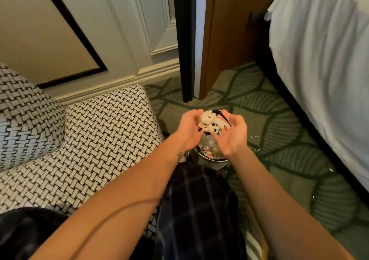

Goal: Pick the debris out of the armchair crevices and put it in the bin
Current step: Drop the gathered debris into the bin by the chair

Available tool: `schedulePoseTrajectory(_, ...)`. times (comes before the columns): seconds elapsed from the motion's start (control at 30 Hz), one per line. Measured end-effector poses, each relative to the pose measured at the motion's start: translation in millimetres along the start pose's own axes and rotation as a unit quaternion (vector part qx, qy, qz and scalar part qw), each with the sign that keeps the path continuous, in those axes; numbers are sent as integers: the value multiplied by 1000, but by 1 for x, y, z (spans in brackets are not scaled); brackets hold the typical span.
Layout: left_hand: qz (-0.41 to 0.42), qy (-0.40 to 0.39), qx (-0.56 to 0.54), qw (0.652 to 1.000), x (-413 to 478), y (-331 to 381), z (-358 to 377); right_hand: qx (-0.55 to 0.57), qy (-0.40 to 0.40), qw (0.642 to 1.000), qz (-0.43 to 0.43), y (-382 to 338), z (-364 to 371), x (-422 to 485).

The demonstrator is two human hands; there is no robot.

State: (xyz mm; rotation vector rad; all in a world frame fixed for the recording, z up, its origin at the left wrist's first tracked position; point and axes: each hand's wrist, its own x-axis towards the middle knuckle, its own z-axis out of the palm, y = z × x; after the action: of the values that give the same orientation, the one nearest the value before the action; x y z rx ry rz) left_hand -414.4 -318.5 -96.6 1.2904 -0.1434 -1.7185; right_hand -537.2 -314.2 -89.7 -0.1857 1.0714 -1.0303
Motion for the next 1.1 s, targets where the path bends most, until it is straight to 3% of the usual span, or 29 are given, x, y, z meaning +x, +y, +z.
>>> schedulePoseTrajectory(0.17,-59,16,4,998,12,-17,7,-31,53,998,7,-7,-12,12)
schedulePoseTrajectory(0.3,-68,5,5,998,4,-20,13,-31,44,998,19,-8,-17,10)
schedulePoseTrajectory(0.67,0,-23,-64,998,-72,13,-9,-82,-73,994,-13,-11,19,-47)
schedulePoseTrajectory(0.87,83,-45,-120,988,-149,49,-49,-158,-197,967,-3,-2,82,-101)
schedulePoseTrajectory(1.1,159,-6,-166,973,-231,85,-127,-213,-282,936,3,57,156,-162)
